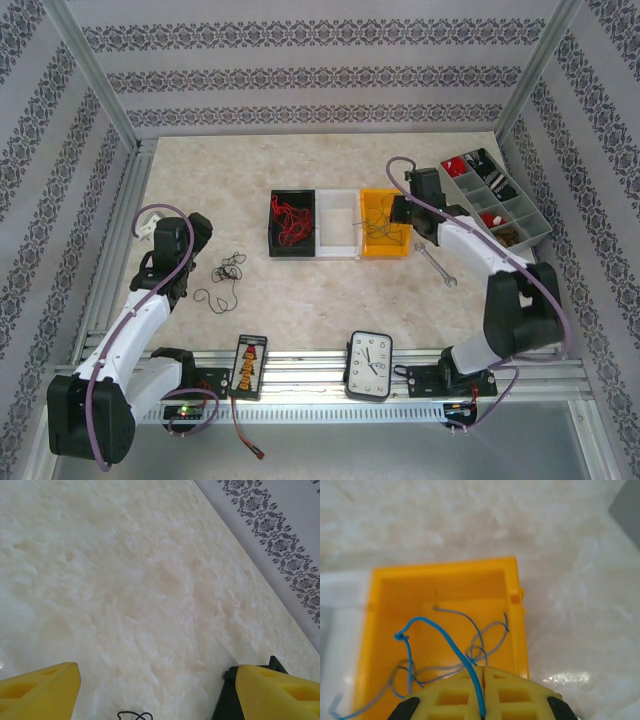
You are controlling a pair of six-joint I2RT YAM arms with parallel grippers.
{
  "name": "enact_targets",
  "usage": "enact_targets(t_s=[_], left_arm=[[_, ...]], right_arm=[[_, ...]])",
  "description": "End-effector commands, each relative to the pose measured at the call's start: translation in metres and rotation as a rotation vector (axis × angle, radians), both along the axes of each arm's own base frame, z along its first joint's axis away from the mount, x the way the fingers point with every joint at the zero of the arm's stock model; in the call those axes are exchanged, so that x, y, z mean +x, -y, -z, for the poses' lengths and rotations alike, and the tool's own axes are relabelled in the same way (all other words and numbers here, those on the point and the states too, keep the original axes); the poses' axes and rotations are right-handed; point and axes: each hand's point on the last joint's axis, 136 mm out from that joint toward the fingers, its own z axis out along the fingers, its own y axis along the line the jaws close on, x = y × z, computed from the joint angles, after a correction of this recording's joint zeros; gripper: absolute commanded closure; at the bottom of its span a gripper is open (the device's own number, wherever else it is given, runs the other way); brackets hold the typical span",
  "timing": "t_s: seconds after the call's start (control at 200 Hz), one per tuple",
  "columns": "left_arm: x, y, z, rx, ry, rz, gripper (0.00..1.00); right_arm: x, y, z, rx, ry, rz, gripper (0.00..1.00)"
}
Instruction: Untangle the cables
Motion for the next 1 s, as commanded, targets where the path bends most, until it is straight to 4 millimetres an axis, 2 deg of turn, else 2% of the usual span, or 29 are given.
enact_targets(t_s=[0.0,0.175,0.26,0.425,0.515,0.66,0.769,0.874,0.994], left_arm=[[0.002,0.003,0.001,-0.014,0.005,0.007,0.19],[0.001,0.004,0.001,-0.01,0.001,0.014,0.21],[0.001,0.003,0.0,0.004,-0.006,0.015,0.22],[0.0,0.003,-0.003,0.019,-0.011,0.023,0.22],[-0.001,0.002,-0.003,0.027,-0.015,0.021,0.22],[-0.001,0.0,-0.003,0.042,-0.02,0.019,0.22],[0.001,0.0,-0.003,0.055,-0.028,0.024,0.21],[0.002,0.0,-0.002,0.056,-0.028,0.025,0.21],[0.001,0.002,0.002,0.052,-0.051,0.041,0.21]], right_arm=[[0.003,-0.001,0.019,-0.023,-0.073,0.035,1.0],[0.015,-0.011,0.051,-0.066,-0.185,0.016,1.0],[0.023,-0.015,0.06,-0.087,-0.212,0.017,1.0],[0.034,-0.021,0.057,-0.107,-0.212,0.02,1.0],[0.036,-0.024,0.041,-0.093,-0.167,0.022,0.92],[0.039,-0.026,-0.007,-0.073,-0.046,0.028,0.63],[0.037,-0.022,-0.04,-0.08,0.032,0.046,0.48],[0.035,-0.021,-0.058,-0.074,0.072,0.044,0.44],[0.027,-0.026,-0.067,-0.042,0.1,0.017,0.44]])
